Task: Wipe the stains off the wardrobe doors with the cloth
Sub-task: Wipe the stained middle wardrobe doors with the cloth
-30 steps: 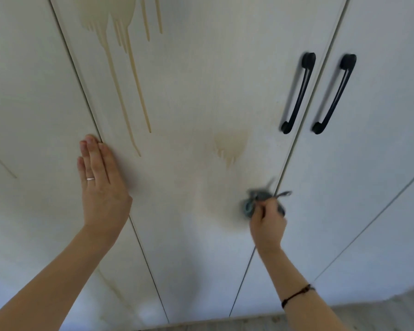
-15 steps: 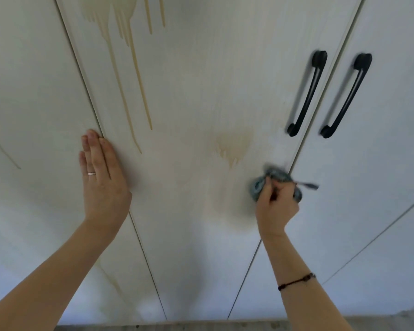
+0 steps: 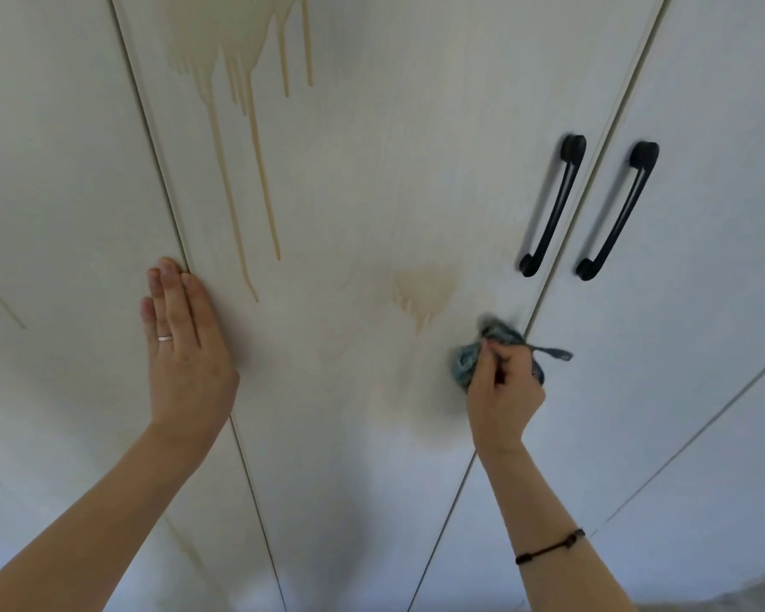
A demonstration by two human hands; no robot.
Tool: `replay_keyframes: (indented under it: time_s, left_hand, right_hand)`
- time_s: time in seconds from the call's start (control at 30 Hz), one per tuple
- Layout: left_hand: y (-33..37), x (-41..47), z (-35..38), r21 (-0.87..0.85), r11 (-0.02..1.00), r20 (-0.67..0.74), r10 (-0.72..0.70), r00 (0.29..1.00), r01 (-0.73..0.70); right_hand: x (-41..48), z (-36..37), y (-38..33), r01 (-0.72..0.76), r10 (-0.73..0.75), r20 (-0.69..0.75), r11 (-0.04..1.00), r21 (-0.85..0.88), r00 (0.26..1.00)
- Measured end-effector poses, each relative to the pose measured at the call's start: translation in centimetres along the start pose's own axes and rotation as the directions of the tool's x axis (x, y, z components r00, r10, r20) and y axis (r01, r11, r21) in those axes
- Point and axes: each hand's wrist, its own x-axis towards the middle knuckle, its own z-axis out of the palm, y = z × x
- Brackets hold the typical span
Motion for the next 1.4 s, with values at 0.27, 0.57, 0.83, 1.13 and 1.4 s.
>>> replay_keyframes:
  time_s: [0.27,0.57,0.83,1.13,1.4]
  left_hand:
    - [-0.1,-0.1,0.1,-0.013,1.0,-0.006,-0.012,1.0,0.012]
    - [0.0,0.1,0.1,-0.037,0.999,-0.035,-0.009,0.999,0.008]
    - [-0.1,-0.2,-0.2,-0.021,1.0,-0.04,0.015,0.999,-0.016]
    - [0.1,-0.2,-0.5,-0.016,1.0,-0.018,0.012,1.0,-0.013]
    - [-0.2,-0.2,-0.7,-0.027,0.999,-0.012,0.028,1.0,-0.028]
  right_hand:
    - [5.4,1.3,-3.4,0.021,-0.007,-0.159,0.996,0.085,0.987]
    - [5.3,2.9,-4.3,0.241,-0.237,-0.23,0.97,-0.013,0.944]
    - [-1.3,3.1,-4.1,-0.127,0.137,-0.162,0.99,0.066,0.977]
    - [8.0,3.9,-9.3,0.054,-0.005,-0.333,0.989,0.139,0.943]
    - [-2.6,3.7,-4.1,0.086,-0.089,0.057,0.994,0.066,0.994]
